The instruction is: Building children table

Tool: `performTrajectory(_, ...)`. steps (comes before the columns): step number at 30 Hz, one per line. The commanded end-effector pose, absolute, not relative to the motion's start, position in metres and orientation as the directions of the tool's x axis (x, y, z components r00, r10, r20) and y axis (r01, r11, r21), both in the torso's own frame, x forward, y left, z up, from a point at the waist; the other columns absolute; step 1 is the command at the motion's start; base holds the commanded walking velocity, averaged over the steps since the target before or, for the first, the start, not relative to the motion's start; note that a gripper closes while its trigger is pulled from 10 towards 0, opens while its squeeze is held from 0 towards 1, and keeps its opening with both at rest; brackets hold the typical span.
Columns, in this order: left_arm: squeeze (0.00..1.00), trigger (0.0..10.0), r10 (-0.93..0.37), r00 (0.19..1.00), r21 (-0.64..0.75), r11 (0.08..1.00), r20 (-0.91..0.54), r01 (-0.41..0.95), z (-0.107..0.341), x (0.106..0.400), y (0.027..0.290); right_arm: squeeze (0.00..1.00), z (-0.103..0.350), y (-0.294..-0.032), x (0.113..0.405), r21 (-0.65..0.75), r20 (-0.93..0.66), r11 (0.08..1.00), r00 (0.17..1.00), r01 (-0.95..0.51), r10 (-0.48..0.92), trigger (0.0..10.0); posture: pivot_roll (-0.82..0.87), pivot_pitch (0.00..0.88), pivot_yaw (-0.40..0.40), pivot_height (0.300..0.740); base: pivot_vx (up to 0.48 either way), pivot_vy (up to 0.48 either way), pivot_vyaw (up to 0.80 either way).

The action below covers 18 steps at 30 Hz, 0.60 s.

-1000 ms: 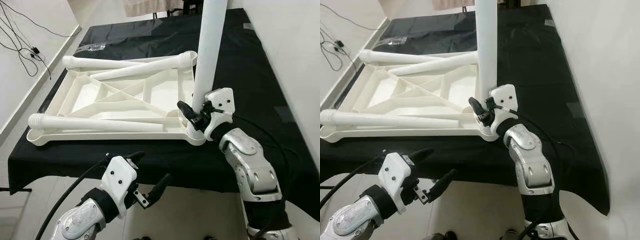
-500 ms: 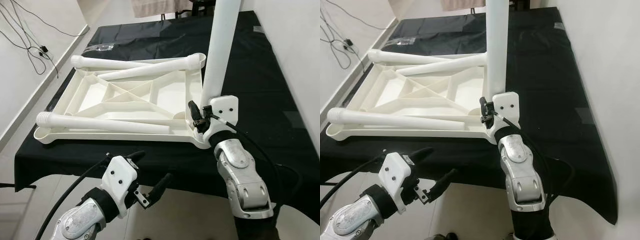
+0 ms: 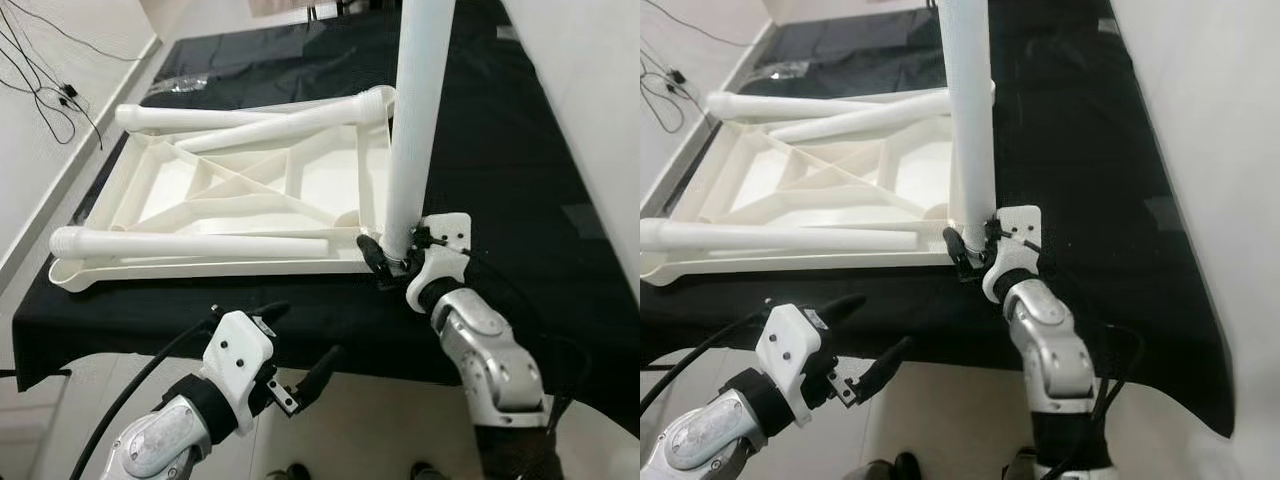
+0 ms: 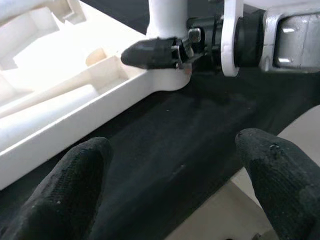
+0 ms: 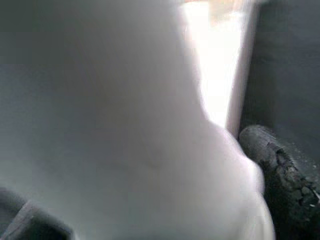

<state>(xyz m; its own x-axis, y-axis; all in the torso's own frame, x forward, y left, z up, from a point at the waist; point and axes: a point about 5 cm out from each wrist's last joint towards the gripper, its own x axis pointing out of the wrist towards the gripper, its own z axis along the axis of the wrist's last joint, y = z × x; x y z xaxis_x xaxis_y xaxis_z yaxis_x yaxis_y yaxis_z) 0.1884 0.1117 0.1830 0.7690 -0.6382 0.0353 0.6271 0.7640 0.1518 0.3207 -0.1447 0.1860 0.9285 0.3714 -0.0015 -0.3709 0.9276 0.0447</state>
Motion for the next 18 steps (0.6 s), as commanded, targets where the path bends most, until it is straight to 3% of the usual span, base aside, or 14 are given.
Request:
performTrajectory(1, 0.0, 10.0, -0.631, 0.776, 0.157, 0.767, 0.011, 0.622, 0.178, 0.187, 0.114, 0.0, 0.198, -0.141, 0.325, 0.019, 0.057, 0.868, 0.867, -0.497, 0.495, 10.0, 0.02, 0.26, 0.14, 0.74, 0.0, 0.0, 0.0)
performTrajectory(3, 0.0, 10.0, -0.63, 0.777, 0.158, 0.768, 0.013, 0.62, 0.178, 0.187, 0.113, 0.0, 0.212, -0.147, 0.334, -0.111, 0.063, 0.812, 0.811, -0.574, 0.582, 10.0, 0.02, 0.259, 0.137, 0.74, 0.0, 0.0, 0.0)
performTrajectory(6, 0.0, 10.0, -0.629, 0.777, 0.159, 0.769, 0.015, 0.619, 0.179, 0.187, 0.113, 0.0, 0.22, -0.15, 0.338, -0.184, 0.058, 0.77, 0.776, -0.611, 0.629, 10.0, 0.02, 0.259, 0.137, 0.74, 0.0, 0.0, 0.0)
performTrajectory(18, 0.0, 10.0, -0.63, 0.776, 0.157, 0.769, 0.017, 0.62, 0.178, 0.187, 0.111, 0.0, 0.233, -0.146, 0.349, -0.279, 0.012, 0.594, 0.616, -0.754, 0.788, 10.0, 0.02, 0.247, 0.129, 0.74, 0.0, 0.0, 0.0)
